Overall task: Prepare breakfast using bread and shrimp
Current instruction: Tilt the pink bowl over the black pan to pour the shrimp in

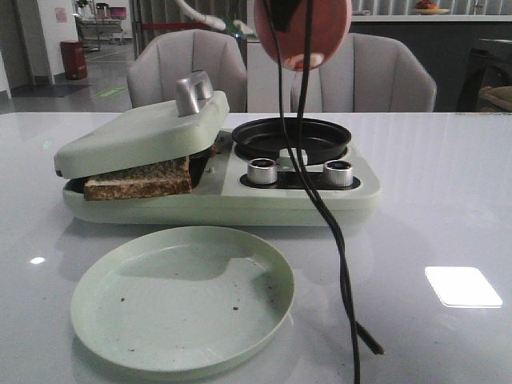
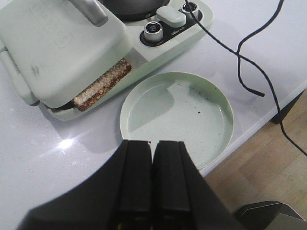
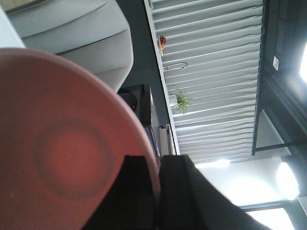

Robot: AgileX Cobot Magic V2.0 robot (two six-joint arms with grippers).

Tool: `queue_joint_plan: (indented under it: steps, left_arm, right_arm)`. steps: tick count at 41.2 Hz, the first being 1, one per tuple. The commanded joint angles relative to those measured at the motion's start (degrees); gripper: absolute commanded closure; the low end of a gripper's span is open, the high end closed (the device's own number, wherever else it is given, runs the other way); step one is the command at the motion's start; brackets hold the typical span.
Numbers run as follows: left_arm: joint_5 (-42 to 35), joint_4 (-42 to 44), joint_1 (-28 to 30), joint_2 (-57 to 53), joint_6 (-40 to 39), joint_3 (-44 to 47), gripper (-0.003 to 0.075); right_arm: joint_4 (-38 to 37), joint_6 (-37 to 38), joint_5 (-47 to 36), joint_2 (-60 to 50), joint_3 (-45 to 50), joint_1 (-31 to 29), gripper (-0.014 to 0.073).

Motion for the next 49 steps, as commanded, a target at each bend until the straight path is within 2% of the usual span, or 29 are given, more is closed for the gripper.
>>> queue_joint_plan:
  steps: [1, 17, 21, 26, 36, 42, 49]
  left_arm:
    - [-4.22, -0.45, -0.41, -0.13, -0.53, -1.44, 0.0619]
    - [-4.22, -0.45, -0.41, -0.13, -0.53, -1.44, 0.0619]
    - [-4.22, -0.45, -0.41, -0.13, -0.53, -1.44, 0.0619]
    - [-4.22, -0.45, -0.41, -0.13, -0.53, -1.44, 0.0619]
    - [-4.22, -0.45, -0.41, -0.13, -0.53, -1.44, 0.0619]
    - [-4.22, -0.45, -0.41, -0.13, -0.53, -1.44, 0.0619]
    - [-4.22, -0.45, -0.41, -0.13, -0.53, -1.44, 0.0619]
  right_arm:
    - [-5.77, -1.83, 3.8, -4.28, -3.03, 0.03, 0.0544]
    - [-5.65, -1.58, 6.04, -4.28, -12.66, 0.15, 0.0544]
    - [-3.05, -1.04, 8.75, -5.03, -12.73, 0.15, 0.0544]
    - [6.82, -1.35, 11.77, -7.66, -12.73, -0.19, 0.0544]
    - [38.52, -7.04, 16.17, -16.73, -11.65, -5.08, 0.0544]
    - [50.93, -7.04, 15.69, -23.44, -5.3, -10.36, 0.0544]
    - [61.07, -7.33, 13.67, -31.86, 8.93, -16.64, 0.0544]
